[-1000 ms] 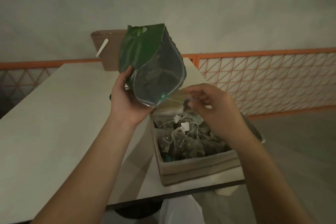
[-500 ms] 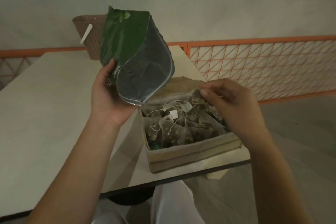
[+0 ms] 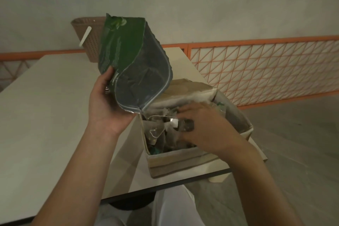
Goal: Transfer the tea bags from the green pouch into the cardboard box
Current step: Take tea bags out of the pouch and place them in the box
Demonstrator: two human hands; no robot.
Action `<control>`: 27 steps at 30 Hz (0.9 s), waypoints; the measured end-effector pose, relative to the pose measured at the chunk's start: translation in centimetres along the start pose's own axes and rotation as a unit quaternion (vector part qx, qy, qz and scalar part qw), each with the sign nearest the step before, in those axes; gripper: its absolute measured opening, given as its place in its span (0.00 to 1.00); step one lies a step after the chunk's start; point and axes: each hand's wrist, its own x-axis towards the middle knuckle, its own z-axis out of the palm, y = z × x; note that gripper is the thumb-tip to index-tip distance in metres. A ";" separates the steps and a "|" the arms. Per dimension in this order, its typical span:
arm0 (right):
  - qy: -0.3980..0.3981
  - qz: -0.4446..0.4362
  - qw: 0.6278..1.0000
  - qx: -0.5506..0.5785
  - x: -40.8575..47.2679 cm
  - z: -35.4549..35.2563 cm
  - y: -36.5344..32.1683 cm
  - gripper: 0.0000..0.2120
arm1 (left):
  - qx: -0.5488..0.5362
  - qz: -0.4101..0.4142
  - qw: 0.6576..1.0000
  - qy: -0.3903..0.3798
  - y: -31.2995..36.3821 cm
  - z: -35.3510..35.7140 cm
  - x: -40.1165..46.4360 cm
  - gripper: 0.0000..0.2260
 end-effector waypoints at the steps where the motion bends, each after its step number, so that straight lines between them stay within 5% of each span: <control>1: -0.024 0.016 0.999 -0.036 0.2 0.0 -0.3 0.22 | 0.001 0.000 1.000 0.002 0.0 0.0 -0.1 0.16; 7: -0.067 0.023 0.996 -0.056 0.2 -1.8 -1.4 0.28 | -0.001 0.003 1.000 0.010 0.4 -0.1 -0.5 0.17; 11: 0.045 -0.052 0.996 0.063 0.0 -1.8 -2.6 0.17 | -0.007 0.007 1.000 0.019 0.8 -0.4 -0.5 0.17; 13: -0.007 -0.077 0.995 0.070 0.3 -0.5 -3.4 0.10 | -0.010 0.007 1.000 0.023 0.9 -0.5 -0.5 0.17; 17: -0.157 -0.042 0.986 0.038 -0.1 0.7 -4.4 0.23 | -0.018 0.011 0.999 0.031 0.7 -0.4 -0.8 0.22; 21: -0.005 -0.042 0.988 0.146 -0.9 -0.8 -3.3 0.11 | -0.018 0.011 0.999 0.042 0.8 -0.6 -1.1 0.21; 23: 0.079 -0.040 0.994 0.057 -1.1 -0.9 -2.2 0.03 | -0.016 0.012 0.999 0.044 0.8 -0.7 -1.2 0.21; 27: -0.071 0.071 0.994 0.054 -1.8 -0.7 -0.4 0.09 | -0.003 0.008 0.999 0.042 0.6 -0.8 -1.2 0.23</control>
